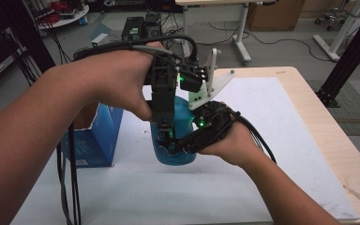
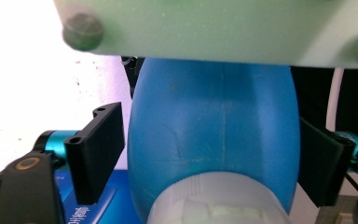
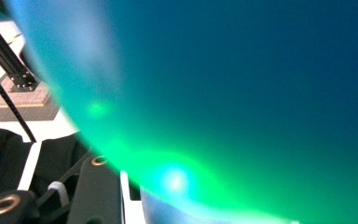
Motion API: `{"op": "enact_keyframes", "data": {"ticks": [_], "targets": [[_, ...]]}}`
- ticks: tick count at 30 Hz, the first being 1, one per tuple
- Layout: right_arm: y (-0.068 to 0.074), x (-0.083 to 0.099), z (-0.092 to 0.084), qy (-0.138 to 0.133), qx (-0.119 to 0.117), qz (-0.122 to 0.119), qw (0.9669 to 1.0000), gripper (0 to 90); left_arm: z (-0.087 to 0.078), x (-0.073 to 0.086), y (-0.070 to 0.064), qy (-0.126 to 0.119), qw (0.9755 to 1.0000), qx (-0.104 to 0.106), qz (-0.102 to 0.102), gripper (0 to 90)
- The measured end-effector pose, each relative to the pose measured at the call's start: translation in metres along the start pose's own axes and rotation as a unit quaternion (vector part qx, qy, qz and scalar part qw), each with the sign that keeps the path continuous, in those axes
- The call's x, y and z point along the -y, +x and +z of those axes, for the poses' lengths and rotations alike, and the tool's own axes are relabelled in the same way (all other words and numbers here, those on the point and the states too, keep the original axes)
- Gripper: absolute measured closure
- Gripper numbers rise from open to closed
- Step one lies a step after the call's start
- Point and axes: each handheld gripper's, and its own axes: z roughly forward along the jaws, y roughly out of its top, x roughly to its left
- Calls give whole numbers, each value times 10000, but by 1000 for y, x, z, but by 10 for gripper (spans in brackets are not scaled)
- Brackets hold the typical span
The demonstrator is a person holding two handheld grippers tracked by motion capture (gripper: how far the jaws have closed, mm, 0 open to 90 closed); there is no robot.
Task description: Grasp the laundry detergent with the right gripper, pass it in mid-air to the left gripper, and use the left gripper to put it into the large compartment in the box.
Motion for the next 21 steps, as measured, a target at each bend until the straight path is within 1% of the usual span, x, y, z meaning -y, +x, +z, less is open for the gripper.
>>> {"op": "enact_keyframes", "data": {"ticks": [3, 4, 5, 8, 11, 13, 16, 21], "targets": [[0, 0, 0, 7, 18, -16, 10000, 465, -1, 0, 0, -33, 10000, -5, -10, 207], [0, 0, 0, 6, 18, -18, 10000, 465, -1, 0, 0, -44, 10000, 0, 14, 236], [0, 0, 0, 1, 16, -15, 10000, 466, -1, 0, 0, -50, 10000, 3, 5, 243], [0, 0, 0, -9, 15, -3, 10000, 465, -1, -1, 0, -59, 10000, -18, 4, 248], [0, 0, 0, -10, 17, -3, 10000, 466, 0, -2, 0, -52, 10000, -22, -4, 256], [0, 0, 0, -8, 17, -6, 10000, 466, 0, -3, 0, -43, 10000, -19, 5, 279], [0, 0, 0, -19, 12, -14, 10000, 465, 0, -3, 0, -27, 10000, -29, 10, 280], [0, 0, 0, -25, 10, 0, 10000, 465, 1, -4, 0, -5, 10000, 10, 17, 313]]}}
